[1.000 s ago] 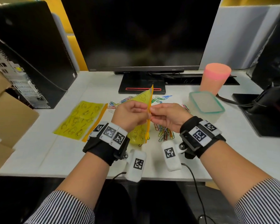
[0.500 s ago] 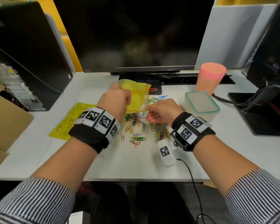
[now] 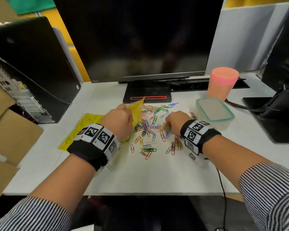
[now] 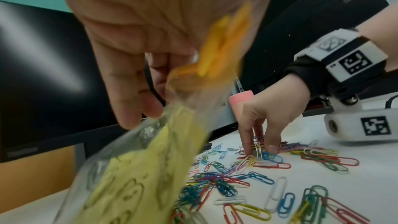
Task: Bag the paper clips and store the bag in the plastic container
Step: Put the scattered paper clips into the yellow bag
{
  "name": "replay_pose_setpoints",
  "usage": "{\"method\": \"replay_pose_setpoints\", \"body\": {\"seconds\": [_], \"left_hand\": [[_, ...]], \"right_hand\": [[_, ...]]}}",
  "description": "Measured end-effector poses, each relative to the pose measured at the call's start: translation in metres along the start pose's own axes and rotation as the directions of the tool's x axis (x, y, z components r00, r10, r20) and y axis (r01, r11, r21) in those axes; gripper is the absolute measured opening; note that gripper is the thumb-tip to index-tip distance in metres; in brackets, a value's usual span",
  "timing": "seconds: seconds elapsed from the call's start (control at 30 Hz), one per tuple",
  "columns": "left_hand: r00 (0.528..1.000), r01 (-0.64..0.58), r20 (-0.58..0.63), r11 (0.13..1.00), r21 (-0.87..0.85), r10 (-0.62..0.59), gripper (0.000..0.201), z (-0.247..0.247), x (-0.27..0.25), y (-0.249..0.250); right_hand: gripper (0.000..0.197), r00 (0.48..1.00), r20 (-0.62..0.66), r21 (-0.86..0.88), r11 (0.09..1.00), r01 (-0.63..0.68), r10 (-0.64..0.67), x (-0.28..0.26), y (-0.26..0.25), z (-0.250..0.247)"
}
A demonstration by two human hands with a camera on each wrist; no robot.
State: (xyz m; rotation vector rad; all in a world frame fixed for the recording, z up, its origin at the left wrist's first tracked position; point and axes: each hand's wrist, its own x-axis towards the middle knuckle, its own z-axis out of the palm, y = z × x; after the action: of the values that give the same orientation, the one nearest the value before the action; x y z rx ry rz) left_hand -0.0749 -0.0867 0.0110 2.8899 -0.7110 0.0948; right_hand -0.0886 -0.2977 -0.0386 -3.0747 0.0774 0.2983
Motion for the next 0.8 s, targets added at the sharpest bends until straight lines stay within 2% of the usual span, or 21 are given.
{"method": "replay_pose_setpoints", "body": {"seconds": [0.07,0.17,0.23,0.27,0.33,0.4,0.53,0.67,0.73,0.8], "left_hand": [[0.999,0.039,0.022,0.998,-0.047,-0.038,0.016,0.000,0.000,-0.002],[0.999,0.042,0.027,0.997,-0.071,-0.040,0.031,-0.001,0.003,-0.001],[0.998,0.012,0.058,0.999,-0.045,-0.010,0.043,-0.003,0.006,0.001],[0.996,-0.005,0.089,1.000,-0.023,0.007,0.048,-0.005,0.009,0.003],[0.988,-0.044,0.149,0.998,0.036,0.038,0.049,-0.009,0.014,0.005],[0.979,-0.070,0.196,0.995,0.073,0.055,0.046,-0.014,0.020,0.011],[0.974,-0.077,0.212,0.997,-0.009,0.077,0.035,-0.012,0.024,0.026],[0.981,-0.076,0.170,0.994,-0.082,0.089,0.022,-0.002,0.022,0.049],[0.985,-0.054,0.155,0.992,-0.114,0.071,0.030,0.002,0.022,0.061],[0.989,-0.031,0.136,0.985,-0.171,0.055,0.034,0.006,0.022,0.066]], "right_hand": [[0.024,0.999,-0.040,0.003,1.000,-0.017,0.018,0.005,0.000,0.002],[0.020,0.994,-0.097,0.095,0.995,-0.041,0.051,0.008,0.007,-0.001],[0.017,0.979,-0.168,0.231,0.970,-0.074,0.115,0.009,0.015,-0.010],[0.015,0.965,-0.201,0.356,0.930,-0.088,0.168,0.007,0.020,-0.017],[0.013,0.939,-0.229,0.634,0.772,-0.055,0.255,-0.001,0.025,-0.034],[0.013,0.931,-0.223,0.804,0.595,0.009,0.287,-0.014,0.021,-0.050],[0.016,0.928,-0.235,0.951,0.264,0.159,0.288,-0.037,-0.005,-0.065],[0.016,0.955,-0.165,0.962,-0.173,0.211,0.245,-0.044,-0.026,-0.059],[0.016,0.961,-0.116,0.939,-0.287,0.189,0.252,-0.043,-0.031,-0.050],[0.015,0.953,-0.083,0.945,-0.281,0.168,0.292,-0.043,-0.031,-0.041]]}}
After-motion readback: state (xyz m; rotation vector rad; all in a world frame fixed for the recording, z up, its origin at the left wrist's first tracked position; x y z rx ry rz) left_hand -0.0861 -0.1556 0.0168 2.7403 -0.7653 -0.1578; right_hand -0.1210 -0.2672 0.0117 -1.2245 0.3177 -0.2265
